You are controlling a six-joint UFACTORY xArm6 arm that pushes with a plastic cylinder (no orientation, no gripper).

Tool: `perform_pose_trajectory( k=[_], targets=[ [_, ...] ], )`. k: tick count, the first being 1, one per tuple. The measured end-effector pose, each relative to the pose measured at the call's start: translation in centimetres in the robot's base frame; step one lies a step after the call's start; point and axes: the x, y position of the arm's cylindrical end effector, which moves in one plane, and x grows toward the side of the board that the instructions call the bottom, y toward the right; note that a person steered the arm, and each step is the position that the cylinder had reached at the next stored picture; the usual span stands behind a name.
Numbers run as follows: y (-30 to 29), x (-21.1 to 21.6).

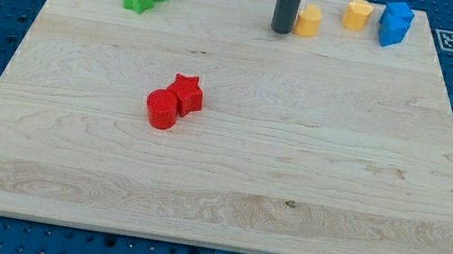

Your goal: Push the yellow heart into the yellow hexagon

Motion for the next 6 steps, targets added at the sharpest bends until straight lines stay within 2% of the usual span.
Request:
perform_pose_trajectory(
  k=[4,5,6],
  targets=[
    [10.5,-0.9],
    [9.9,-0.6],
    [6.3,2.6]
  ],
)
